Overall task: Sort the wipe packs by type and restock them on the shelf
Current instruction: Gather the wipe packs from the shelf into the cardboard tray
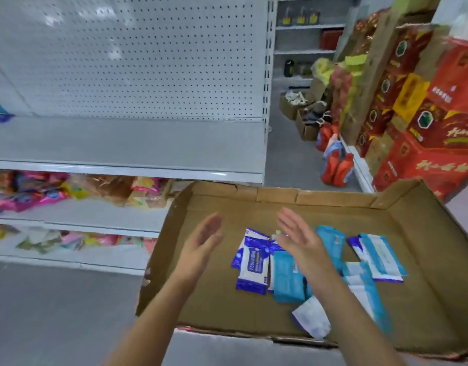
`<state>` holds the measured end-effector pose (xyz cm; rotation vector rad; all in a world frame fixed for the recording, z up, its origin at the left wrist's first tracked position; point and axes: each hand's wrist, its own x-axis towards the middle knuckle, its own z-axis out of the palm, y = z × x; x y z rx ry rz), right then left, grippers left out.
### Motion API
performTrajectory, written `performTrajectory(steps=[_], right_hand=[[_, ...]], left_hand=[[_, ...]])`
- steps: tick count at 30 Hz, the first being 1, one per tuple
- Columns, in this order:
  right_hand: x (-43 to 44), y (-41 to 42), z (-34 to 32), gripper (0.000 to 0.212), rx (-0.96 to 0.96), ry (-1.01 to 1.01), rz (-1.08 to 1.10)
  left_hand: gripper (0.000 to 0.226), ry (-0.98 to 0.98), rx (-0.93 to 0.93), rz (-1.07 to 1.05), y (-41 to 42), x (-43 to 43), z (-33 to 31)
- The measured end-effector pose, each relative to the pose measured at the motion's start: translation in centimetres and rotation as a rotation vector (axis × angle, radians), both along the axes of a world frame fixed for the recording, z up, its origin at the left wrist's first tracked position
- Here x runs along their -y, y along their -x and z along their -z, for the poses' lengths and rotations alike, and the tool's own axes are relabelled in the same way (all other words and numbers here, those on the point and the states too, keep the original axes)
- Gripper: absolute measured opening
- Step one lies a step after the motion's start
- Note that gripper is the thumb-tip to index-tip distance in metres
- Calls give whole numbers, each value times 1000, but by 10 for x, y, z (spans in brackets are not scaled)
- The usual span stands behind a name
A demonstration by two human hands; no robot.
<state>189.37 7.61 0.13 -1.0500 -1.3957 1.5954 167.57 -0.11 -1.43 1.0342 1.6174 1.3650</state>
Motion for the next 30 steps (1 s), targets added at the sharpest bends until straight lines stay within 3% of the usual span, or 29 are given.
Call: performTrajectory(steps=[4, 16, 30], right_hand=[[27, 104, -9, 58, 35, -50, -157], [123, 409, -20, 54, 89, -66, -361], [106, 703, -9, 55, 67, -89, -572]], left_hand=[[44, -87, -19, -69, 83, 52, -10], [52, -139, 105, -234, 359, 181, -15], [43, -150, 56, -452, 628, 182, 11]])
